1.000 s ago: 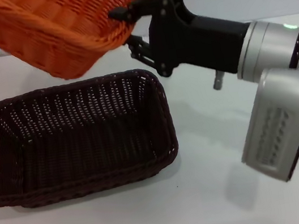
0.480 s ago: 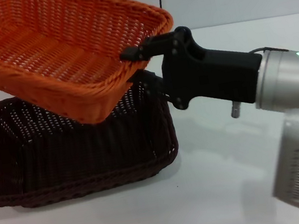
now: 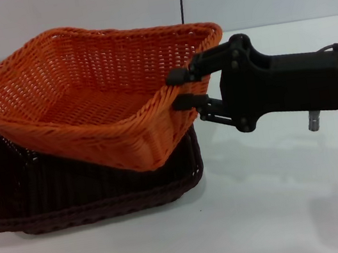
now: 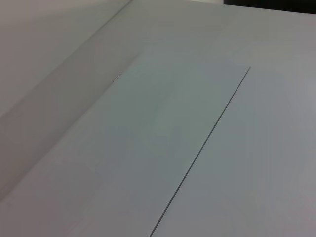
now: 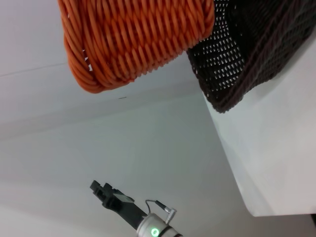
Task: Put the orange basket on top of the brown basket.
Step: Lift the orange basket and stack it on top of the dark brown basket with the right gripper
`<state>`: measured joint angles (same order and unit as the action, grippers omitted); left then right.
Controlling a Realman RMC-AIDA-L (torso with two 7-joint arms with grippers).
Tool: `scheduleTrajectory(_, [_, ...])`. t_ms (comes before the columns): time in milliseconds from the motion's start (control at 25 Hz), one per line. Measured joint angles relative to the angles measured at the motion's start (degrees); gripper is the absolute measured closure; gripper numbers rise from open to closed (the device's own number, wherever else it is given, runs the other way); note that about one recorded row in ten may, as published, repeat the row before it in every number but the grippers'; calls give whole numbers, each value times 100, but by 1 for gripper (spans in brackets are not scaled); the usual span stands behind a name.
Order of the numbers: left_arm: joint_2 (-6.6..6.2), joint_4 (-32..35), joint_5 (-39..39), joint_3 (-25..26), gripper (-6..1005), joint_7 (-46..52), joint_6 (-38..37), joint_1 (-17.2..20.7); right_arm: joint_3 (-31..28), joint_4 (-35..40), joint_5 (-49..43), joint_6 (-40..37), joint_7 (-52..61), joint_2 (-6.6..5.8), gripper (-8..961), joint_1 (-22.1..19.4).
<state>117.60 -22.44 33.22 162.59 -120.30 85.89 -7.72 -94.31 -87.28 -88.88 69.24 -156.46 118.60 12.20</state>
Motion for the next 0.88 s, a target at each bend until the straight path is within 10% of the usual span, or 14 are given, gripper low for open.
scheduleTrajectory(880, [26,108,-7,-8,475,59,140,43,-306,409,-1036,386,-790,39,733,517])
